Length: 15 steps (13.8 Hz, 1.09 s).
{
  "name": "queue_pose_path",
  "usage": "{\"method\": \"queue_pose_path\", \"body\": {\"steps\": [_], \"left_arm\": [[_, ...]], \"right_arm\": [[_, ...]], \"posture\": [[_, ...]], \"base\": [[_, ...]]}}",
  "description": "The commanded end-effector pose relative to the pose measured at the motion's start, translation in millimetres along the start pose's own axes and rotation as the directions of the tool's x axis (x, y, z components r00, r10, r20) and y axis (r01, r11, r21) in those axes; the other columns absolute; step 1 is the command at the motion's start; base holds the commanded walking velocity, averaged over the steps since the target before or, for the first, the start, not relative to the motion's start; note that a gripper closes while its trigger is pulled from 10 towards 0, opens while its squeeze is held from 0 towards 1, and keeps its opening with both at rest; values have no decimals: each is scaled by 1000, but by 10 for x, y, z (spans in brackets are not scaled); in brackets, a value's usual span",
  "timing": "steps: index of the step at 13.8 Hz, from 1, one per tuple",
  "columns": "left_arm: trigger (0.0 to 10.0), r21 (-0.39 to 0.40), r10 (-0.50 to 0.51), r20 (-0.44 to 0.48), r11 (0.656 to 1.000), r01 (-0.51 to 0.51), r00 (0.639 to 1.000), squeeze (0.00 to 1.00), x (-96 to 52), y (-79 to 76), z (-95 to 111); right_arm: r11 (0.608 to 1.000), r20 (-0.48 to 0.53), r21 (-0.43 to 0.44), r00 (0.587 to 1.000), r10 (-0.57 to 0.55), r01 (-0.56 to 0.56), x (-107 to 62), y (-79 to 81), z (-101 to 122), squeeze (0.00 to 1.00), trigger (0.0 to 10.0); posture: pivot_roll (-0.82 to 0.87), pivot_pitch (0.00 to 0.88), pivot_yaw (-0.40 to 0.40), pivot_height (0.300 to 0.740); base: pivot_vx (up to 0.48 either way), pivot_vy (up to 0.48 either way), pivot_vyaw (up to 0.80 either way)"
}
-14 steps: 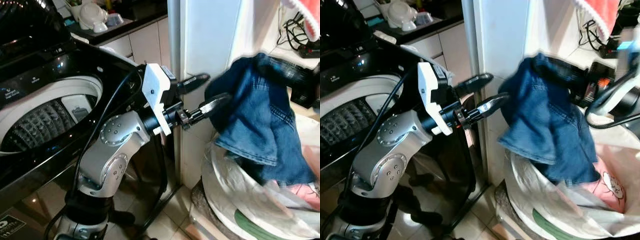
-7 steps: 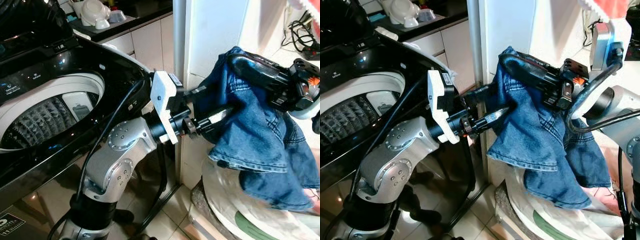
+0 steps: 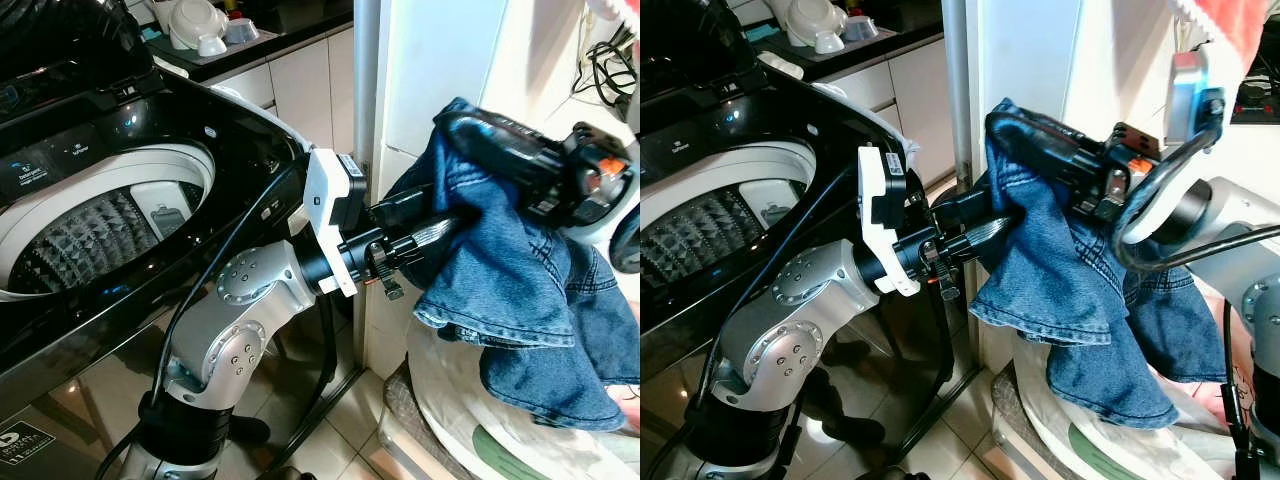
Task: Clothes washing
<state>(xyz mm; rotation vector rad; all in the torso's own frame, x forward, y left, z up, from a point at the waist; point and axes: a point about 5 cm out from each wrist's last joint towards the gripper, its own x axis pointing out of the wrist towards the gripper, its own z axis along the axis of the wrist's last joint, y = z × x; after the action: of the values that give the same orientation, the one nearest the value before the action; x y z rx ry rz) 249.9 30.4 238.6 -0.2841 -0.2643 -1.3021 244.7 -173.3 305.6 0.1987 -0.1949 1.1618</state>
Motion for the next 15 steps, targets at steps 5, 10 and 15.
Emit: {"method": "queue_pose_path", "body": {"steps": [5,10,15], "left_arm": [[0,-6,-52,21,999,53,998,0,-2,-60,65],[0,15,-24,40,1000,24,999,0,-6,-9,108],[0,39,25,79,999,-29,997,0,-21,58,166]], "right_arm": [[1000,-24,-18,1000,4,-5,47,39,-24,0,0],[997,-35,-39,997,-62,61,50,-32,-21,298,10000],[995,-23,-58,997,-77,75,52,-47,11,1000,10000]], "posture": [[-91,0,96,740],[-91,0,98,740],[-90,0,97,740]], "base": [[0,0,0],[0,0,0],[0,0,0]]}}
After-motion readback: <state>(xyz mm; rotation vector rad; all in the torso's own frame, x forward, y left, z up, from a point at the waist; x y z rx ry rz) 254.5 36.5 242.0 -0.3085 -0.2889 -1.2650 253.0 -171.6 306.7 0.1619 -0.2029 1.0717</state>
